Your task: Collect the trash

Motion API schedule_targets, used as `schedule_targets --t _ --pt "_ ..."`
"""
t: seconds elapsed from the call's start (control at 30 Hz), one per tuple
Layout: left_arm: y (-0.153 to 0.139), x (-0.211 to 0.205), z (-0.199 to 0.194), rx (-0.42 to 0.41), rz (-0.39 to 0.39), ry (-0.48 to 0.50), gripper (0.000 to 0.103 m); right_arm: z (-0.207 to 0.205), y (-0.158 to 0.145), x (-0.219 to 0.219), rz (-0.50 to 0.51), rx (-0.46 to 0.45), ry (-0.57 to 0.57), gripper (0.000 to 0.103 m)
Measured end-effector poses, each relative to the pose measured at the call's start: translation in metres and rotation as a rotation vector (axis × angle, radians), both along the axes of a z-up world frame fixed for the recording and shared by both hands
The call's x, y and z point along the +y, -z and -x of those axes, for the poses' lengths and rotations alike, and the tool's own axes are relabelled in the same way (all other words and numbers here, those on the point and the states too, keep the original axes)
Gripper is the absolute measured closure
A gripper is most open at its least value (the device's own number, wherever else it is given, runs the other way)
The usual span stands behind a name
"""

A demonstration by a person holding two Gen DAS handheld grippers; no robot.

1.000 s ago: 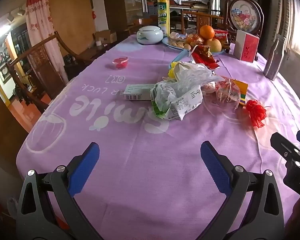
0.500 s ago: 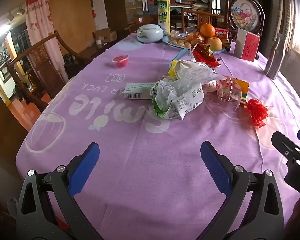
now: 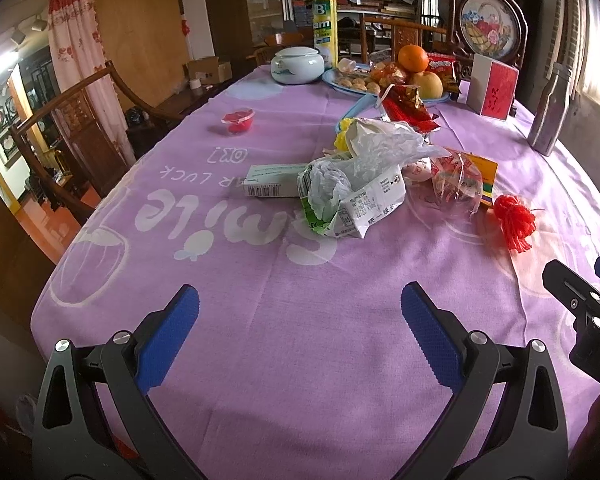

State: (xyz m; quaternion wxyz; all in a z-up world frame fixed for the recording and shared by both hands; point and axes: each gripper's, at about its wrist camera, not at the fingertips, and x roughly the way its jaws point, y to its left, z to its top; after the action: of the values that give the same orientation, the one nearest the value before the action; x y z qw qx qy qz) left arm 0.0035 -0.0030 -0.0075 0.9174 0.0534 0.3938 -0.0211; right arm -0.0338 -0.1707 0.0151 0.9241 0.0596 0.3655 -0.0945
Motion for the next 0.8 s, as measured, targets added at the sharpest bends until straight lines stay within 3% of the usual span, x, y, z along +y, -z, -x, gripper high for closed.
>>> schedule_targets --t 0.8 --pt "0.0011 0.0000 -0.0019 0.004 0.000 0.003 0.006 -0.0002 0.0011 -0.0007 -0.003 0.001 -0.001 0.005"
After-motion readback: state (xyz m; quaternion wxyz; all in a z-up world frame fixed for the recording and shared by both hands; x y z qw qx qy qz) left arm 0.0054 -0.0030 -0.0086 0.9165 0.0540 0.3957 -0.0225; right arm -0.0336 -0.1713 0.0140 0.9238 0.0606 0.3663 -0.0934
